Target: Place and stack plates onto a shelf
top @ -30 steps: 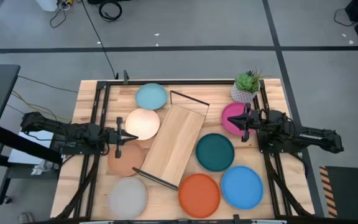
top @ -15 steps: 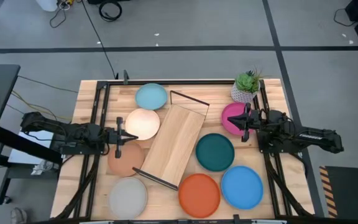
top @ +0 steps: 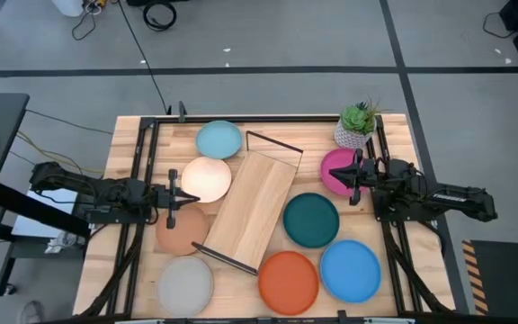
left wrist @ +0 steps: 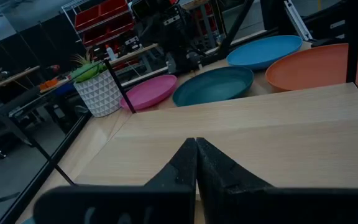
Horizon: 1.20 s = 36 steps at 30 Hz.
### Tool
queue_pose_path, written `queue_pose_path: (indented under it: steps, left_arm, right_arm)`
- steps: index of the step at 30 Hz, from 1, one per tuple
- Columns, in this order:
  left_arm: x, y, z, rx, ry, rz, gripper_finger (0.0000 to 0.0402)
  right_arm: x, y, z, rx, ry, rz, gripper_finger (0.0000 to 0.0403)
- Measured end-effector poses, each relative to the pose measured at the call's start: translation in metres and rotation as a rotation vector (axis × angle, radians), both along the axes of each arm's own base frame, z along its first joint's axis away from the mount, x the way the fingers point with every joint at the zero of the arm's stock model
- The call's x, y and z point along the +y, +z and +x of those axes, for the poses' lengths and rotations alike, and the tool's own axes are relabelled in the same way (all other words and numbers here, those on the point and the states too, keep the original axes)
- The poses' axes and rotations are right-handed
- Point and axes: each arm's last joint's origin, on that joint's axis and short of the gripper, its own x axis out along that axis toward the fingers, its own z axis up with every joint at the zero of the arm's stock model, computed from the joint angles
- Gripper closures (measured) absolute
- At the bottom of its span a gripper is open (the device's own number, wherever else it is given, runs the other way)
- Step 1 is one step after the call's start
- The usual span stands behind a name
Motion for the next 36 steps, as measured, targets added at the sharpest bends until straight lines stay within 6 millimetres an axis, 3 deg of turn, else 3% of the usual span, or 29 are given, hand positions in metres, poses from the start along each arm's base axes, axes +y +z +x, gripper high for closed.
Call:
queue_pose_path:
  steps: [19, 29, 36]
  left_arm:
    - [0.000, 0.000, 0.000, -0.003, 0.002, -0.021, 0.0392]
    - [0.000, 0.010, 0.000, -0.123, 0.027, -0.666, 0.0392]
    - [0.000, 0.011, 0.000, -0.140, 0.025, -0.785, 0.0392]
  right_arm:
    - [0.000, 0.000, 0.000, 0.000, 0.000, 0.000, 0.0376]
    - [0.000, 0.006, 0.000, -0.056, -0.018, -0.013, 0.0376]
    - [0.000, 0.027, -0.004, -0.289, -0.012, -0.023, 0.0376]
